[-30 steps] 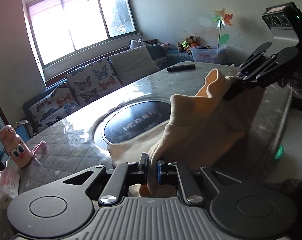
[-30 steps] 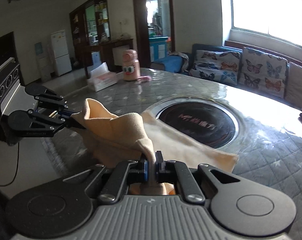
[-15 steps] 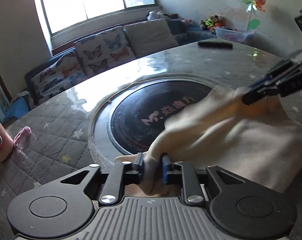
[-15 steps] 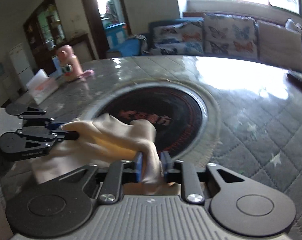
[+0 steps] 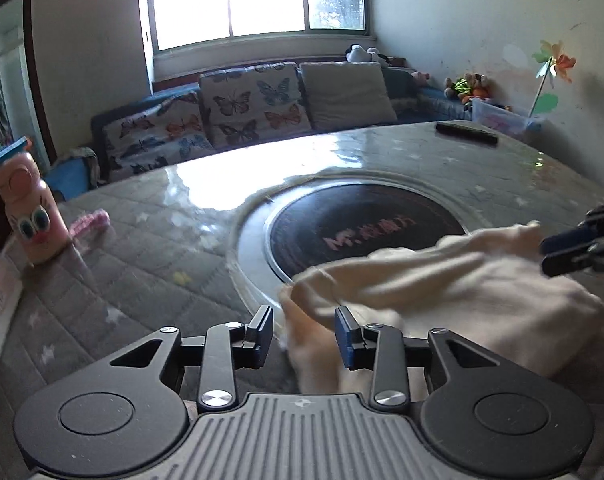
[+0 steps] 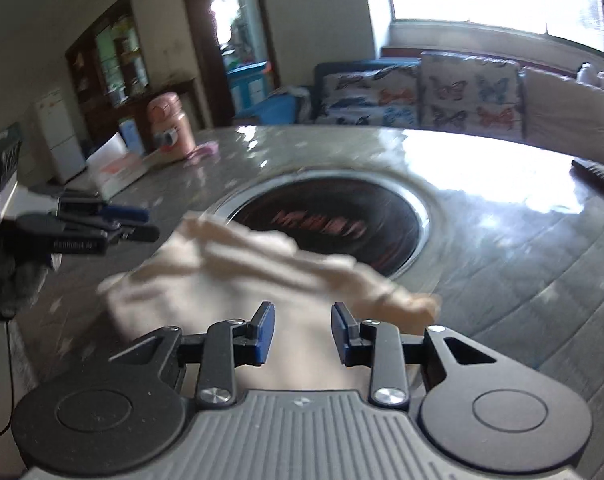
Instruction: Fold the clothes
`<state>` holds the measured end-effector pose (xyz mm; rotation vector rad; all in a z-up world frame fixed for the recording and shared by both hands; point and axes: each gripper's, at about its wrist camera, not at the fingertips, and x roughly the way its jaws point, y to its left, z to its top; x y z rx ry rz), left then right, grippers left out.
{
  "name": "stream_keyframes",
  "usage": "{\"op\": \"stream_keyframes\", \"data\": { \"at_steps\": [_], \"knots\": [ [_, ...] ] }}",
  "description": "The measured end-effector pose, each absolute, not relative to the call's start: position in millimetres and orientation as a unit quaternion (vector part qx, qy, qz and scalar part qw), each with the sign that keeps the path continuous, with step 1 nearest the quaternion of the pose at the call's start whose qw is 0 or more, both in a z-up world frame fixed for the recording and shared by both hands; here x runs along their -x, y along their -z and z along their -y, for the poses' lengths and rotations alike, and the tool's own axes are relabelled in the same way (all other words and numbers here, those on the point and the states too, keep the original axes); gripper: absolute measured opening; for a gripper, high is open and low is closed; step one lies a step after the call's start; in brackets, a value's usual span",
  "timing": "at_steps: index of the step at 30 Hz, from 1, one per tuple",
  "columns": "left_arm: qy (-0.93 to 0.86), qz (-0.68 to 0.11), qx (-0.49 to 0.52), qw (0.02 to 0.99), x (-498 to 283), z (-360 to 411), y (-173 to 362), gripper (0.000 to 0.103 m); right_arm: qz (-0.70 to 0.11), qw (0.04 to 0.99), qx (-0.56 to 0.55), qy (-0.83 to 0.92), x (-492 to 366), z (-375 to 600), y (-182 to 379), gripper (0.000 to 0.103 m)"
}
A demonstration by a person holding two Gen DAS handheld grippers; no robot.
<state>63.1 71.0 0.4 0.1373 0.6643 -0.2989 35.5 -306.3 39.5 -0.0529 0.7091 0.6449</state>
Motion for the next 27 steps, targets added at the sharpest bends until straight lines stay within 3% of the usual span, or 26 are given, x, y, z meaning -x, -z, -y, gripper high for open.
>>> {"op": "stream_keyframes", "data": {
  "at_steps": [9,11,12,15,21,27],
  "knots": [
    [0.157,-0.367,-0.023,0.917,-39.9,-77.5,15.6,0.036,-0.353,0.874,0.067,-0.329,1.1,290.5,-24.2,0.031],
    [0.162,-0.371,-0.019,0.914,-39.0,-79.1,17.6,0.029,-0.351,0.873,0.068,-0.330,2.0,289.9,-25.0,0.032],
    [0.167,-0.373,-0.018,0.912,-38.2,-79.8,18.0,0.016,-0.352,0.873,0.072,-0.331,2.5,290.3,-25.0,0.032],
    [0.176,-0.378,-0.012,0.909,-32.8,-81.7,18.3,0.008,-0.353,0.872,0.083,-0.328,3.5,288.4,-24.0,0.032],
    [0.193,-0.395,-0.010,0.898,-9.5,-85.5,14.0,0.009,-0.363,0.862,0.099,-0.339,8.8,292.2,-28.0,0.032],
    [0.183,-0.360,0.028,0.914,-22.5,-96.2,-7.8,0.013,-0.365,0.859,0.066,-0.353,5.2,297.5,-36.0,0.033]
  ]
}}
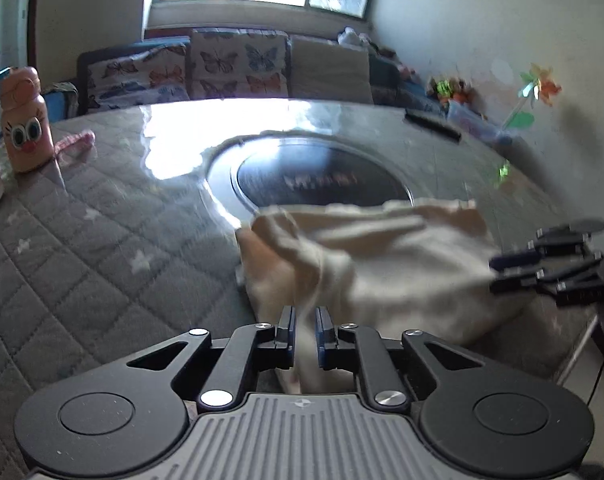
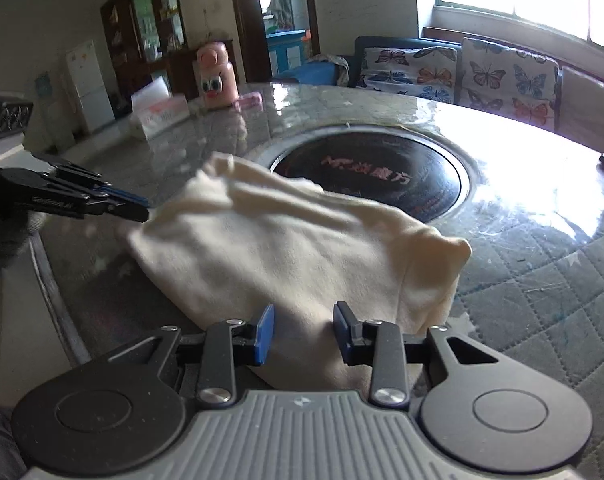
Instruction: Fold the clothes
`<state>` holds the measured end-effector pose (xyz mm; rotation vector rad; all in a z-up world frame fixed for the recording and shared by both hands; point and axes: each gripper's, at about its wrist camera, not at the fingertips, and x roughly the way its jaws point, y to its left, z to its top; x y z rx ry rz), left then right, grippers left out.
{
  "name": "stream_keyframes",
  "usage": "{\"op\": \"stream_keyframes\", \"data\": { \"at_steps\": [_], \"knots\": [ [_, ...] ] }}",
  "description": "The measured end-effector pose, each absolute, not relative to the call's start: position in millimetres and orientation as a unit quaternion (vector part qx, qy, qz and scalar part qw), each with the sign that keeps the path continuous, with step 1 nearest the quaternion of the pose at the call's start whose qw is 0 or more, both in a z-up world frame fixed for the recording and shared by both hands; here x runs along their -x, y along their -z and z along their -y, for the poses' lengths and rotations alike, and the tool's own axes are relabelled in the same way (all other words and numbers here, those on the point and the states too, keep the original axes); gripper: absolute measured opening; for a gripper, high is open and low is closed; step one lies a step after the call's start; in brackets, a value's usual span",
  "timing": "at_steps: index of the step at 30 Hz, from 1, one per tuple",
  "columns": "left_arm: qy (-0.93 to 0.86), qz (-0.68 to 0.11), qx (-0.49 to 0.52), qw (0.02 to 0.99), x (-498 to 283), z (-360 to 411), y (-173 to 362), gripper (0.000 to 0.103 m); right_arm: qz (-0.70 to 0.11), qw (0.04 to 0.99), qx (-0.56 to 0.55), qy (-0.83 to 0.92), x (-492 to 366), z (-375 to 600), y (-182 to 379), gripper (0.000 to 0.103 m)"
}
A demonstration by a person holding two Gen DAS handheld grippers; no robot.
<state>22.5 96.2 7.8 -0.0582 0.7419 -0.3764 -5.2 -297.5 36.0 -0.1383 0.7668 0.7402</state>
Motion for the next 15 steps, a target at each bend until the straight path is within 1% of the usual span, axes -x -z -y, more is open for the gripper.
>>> {"op": "stream_keyframes", "data": {
  "at_steps": [3,5,6,7,15],
  "knots": [
    [0.182,-0.357,0.051,0.915,-40.0,-96.4,-7.9,0.014,-0.360,0.863,0.053,-0.350,2.9,299.1,-39.5,0.033],
    [0.181,-0.368,0.067,0.909,-53.2,-96.6,-0.3,0.019,-0.359,0.866,0.046,-0.346,1.7,300.5,-39.8,0.033],
    [0.185,-0.374,0.079,0.905,-58.7,-97.7,4.1,0.027,-0.360,0.865,0.046,-0.346,1.9,301.0,-38.6,0.033],
    [0.186,-0.379,0.089,0.902,-62.6,-98.6,7.8,0.032,-0.362,0.864,0.046,-0.346,2.2,301.5,-37.3,0.033],
    [0.205,-0.367,0.118,0.899,-66.1,-101.4,9.8,0.032,-0.365,0.863,0.052,-0.345,2.3,298.5,-31.2,0.033]
  ]
}}
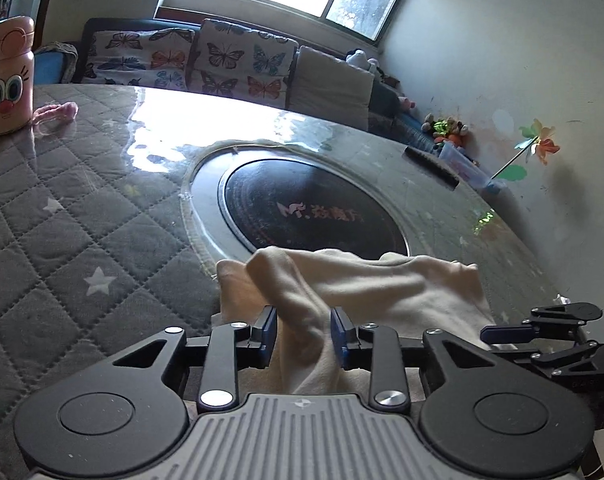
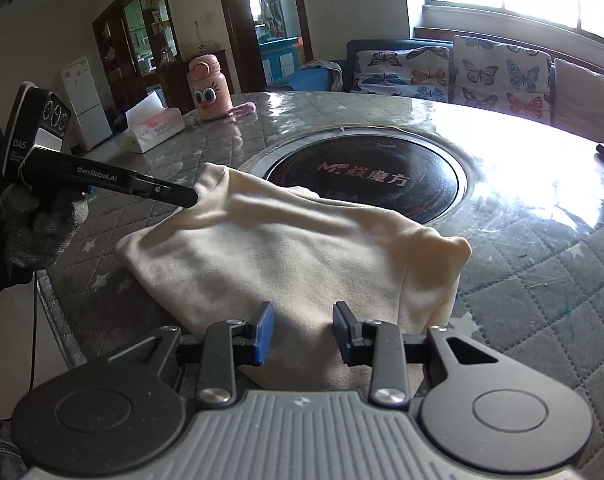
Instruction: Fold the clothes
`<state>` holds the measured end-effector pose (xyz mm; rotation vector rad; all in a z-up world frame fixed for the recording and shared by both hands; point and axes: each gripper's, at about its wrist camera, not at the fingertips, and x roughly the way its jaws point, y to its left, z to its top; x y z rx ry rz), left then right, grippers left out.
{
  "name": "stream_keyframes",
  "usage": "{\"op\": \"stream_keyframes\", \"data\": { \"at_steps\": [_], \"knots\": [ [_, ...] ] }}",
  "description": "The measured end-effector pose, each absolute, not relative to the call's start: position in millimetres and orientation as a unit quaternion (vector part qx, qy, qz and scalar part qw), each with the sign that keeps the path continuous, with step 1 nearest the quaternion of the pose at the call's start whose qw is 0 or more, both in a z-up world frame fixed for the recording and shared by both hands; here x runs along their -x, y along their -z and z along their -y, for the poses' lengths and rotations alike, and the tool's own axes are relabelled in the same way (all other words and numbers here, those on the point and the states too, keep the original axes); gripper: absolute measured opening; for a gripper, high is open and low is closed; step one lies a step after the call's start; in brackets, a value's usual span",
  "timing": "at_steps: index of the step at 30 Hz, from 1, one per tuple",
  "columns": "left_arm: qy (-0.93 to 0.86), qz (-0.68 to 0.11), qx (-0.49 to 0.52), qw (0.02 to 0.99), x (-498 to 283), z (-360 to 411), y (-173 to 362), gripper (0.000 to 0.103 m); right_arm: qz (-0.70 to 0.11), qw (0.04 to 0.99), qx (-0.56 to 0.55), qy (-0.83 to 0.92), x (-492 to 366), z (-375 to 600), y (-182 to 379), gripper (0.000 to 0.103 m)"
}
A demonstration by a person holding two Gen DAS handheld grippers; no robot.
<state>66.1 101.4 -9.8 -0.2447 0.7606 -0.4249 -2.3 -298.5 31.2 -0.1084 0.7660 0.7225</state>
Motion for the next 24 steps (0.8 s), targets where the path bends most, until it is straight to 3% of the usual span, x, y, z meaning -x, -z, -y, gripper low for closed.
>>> {"op": "stream_keyframes", "data": {
  "at_steps": [15,16,18,24],
  "knots": [
    [0.187,-0.379,0.193,0.886,-77.9,-118.7,22.8,0.029,-0.369,0.863,0.044,-0.342,0.8,298.1,-27.6,0.033],
    [0.187,-0.381,0.195,0.884,-78.8,-118.1,24.6,0.016,-0.369,0.863,0.043,-0.341,0.8,298.2,-27.3,0.033],
    [0.178,-0.376,0.192,0.889,-76.8,-117.0,21.9,0.006,-0.369,0.864,0.042,-0.340,0.6,298.3,-26.8,0.033],
    [0.143,-0.348,0.104,0.921,-63.8,-104.9,4.4,0.005,-0.370,0.863,0.046,-0.340,0.8,297.8,-25.4,0.033]
  ]
}}
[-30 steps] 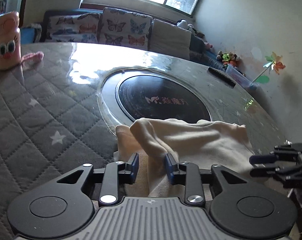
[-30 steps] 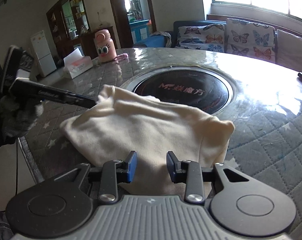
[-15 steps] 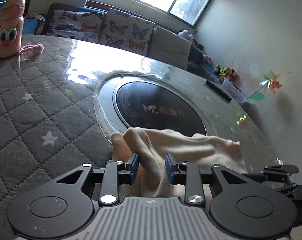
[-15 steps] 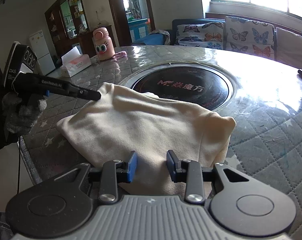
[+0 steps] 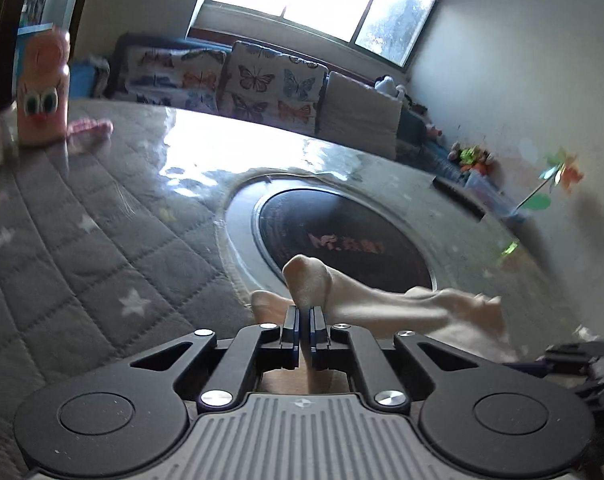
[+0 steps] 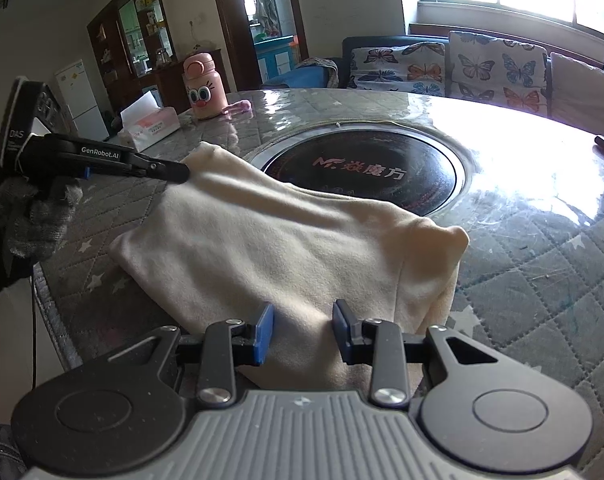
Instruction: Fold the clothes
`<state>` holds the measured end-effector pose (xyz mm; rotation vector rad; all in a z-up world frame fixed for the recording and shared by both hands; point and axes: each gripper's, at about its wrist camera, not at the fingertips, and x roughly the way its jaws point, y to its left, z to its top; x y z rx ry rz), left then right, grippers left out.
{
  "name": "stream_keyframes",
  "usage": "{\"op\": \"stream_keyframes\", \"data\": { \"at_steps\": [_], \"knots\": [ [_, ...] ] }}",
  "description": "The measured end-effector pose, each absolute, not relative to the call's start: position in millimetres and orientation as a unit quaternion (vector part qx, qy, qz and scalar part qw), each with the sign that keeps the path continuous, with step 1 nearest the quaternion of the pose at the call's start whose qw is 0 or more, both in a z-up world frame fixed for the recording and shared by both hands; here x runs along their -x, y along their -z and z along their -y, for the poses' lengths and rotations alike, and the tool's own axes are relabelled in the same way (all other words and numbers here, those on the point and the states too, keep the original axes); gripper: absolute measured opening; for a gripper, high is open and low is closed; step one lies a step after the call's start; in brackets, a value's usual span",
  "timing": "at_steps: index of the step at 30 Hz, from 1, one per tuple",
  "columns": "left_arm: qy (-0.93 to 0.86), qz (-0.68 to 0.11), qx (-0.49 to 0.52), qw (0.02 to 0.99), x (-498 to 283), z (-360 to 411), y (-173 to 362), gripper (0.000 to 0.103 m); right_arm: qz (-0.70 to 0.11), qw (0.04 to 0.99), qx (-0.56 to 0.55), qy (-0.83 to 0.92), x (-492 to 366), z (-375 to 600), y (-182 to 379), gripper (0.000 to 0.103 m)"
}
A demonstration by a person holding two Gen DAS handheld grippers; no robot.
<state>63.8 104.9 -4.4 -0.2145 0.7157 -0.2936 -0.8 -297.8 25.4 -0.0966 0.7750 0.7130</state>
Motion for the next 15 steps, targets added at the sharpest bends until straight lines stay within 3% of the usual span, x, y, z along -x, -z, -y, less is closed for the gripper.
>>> {"op": "stream_keyframes", "data": {
  "at_steps": [4,15],
  "knots": [
    [0.131,-0.370,0.079,0.916,-69.1,-99.5,19.3,0.007,-0.368,0.864,0.048,-0.340,-0.5,297.1,-25.8,0.032],
    [0.151,-0.324,0.049,0.933,-73.6,-73.4,-14.3,0.010,-0.342,0.888,0.028,-0.305,-32.3,304.8,-41.1,0.032]
  ]
}}
